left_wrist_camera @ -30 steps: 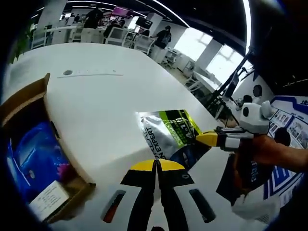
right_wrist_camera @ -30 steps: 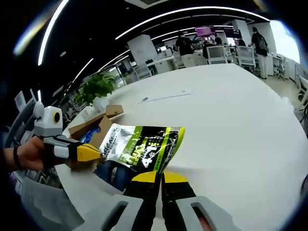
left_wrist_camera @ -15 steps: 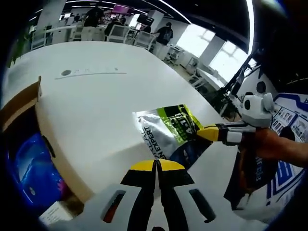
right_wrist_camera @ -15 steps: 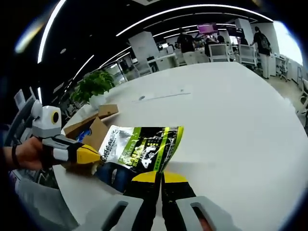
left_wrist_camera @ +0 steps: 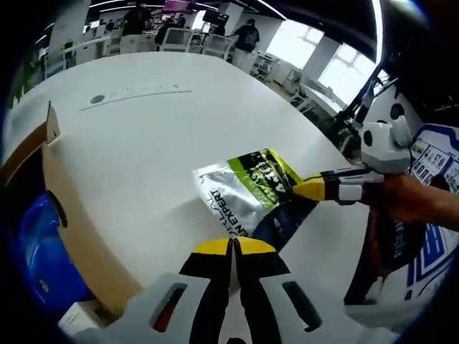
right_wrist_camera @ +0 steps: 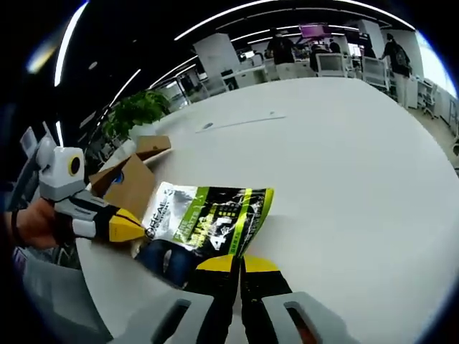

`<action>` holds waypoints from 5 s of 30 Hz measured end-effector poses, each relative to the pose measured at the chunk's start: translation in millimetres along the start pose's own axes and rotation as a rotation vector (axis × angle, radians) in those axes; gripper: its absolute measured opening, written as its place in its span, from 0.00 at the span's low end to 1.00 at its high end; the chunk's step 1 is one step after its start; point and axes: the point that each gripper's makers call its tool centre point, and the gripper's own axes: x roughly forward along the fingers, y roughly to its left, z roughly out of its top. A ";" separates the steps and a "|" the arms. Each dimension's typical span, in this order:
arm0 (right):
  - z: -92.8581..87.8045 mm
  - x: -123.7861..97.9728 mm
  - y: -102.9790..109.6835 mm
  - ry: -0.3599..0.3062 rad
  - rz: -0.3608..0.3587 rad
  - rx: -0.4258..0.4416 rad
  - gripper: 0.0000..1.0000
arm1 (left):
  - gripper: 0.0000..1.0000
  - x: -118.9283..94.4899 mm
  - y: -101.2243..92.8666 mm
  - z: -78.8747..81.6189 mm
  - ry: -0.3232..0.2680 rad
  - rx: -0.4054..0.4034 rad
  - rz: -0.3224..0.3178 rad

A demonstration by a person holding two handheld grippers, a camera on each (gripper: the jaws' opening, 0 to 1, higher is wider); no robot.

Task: Operate the shoe box by opening the lid, removing the specified soft item, and placing it in the target area until the item is outside and the box remains undamaged.

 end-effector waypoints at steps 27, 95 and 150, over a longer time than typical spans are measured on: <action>-14.5 18.5 -10.8 0.039 0.004 -0.014 0.00 | 0.01 9.1 12.3 -14.3 0.061 0.031 0.039; 35.8 -6.4 106.0 -0.074 0.011 -0.134 0.06 | 0.04 -130.0 28.3 0.3 -0.223 0.031 0.013; 61.5 94.7 303.3 0.024 0.259 -0.407 0.07 | 0.09 -287.9 176.6 -81.1 -0.375 -0.171 0.271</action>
